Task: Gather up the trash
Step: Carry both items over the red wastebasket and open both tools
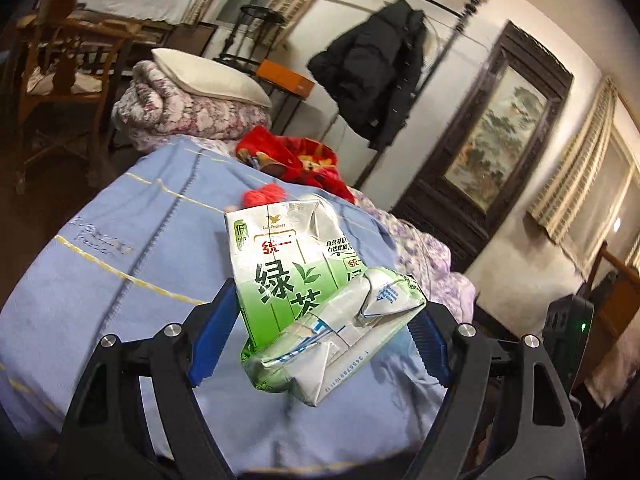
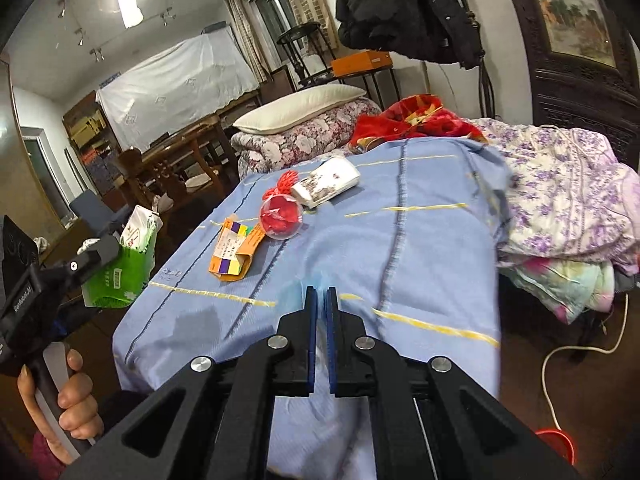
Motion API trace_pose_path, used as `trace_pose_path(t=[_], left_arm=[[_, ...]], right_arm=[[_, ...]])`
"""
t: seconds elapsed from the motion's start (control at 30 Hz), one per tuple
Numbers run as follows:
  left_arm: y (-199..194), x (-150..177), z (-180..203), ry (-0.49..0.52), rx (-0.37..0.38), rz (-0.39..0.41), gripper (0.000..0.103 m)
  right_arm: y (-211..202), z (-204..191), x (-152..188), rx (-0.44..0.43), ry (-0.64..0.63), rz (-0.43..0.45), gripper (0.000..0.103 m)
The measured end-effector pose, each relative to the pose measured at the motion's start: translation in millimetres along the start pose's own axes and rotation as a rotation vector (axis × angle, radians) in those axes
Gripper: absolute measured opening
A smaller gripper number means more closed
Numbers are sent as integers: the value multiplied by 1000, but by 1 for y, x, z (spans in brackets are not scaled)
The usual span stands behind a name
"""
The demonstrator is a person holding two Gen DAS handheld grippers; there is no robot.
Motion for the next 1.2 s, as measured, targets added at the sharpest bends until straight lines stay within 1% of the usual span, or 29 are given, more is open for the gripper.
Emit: trace_pose_path(t=[0.13, 0.37, 0.5, 0.63, 0.7, 0.77, 0.87, 0.93, 0.97, 1.0, 1.03, 1.07, 1.1, 1.13, 1.17, 1.2], left_arm=[[5, 20, 36, 53, 15, -38, 77], [20, 56, 99, 148, 64, -100, 77], [35, 75, 124, 168, 102, -175, 77], [45, 99, 155, 245, 124, -220, 77], [53, 114, 169, 277, 137, -254, 77], [63, 133, 184, 305, 153, -294, 77], [74, 160, 200, 339, 170, -344, 78], [81, 180, 211, 371, 171, -379, 78], [85, 188, 214, 382, 171, -395, 78], [88, 195, 218, 391, 172, -411, 78], [93, 205, 221, 401, 173, -434, 77], [98, 215, 225, 411, 174, -456, 78], [103, 222, 229, 420, 175, -474, 78], [109, 234, 235, 434, 178, -501, 78], [114, 242, 239, 444, 183, -519, 78], [117, 250, 242, 453, 188, -535, 78]], right_arm=[[-24, 24, 10, 5, 47, 7, 3], [-57, 47, 2, -18, 66, 55, 3], [-75, 73, 4, -38, 139, 68, 3], [-107, 111, 8, 21, 163, 102, 3], [-122, 133, 23, 67, 171, 99, 3], [-132, 157, 47, 124, 184, 76, 3], [-132, 186, 86, 169, 215, 21, 3], [-121, 209, 128, 201, 252, -50, 4], [-115, 217, 142, 208, 265, -77, 6], [-105, 228, 166, 216, 290, -125, 7], [-94, 240, 190, 218, 330, -183, 16], [-89, 247, 205, 217, 364, -215, 24], [-89, 260, 222, 212, 433, -230, 35], [-94, 268, 232, 204, 487, -207, 35], [-103, 276, 235, 204, 519, -178, 35], [-107, 282, 235, 214, 532, -160, 37]])
Point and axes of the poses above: each gripper's, at about its wrist camera, not at the fingertips, and y roughly the way its jaws point, z to its right, x to its underside, the point moved 8 cm from there along y, roughly the way its jaws point, and after that the axes turned 8 degrees about -y, right-handed, at the moved point
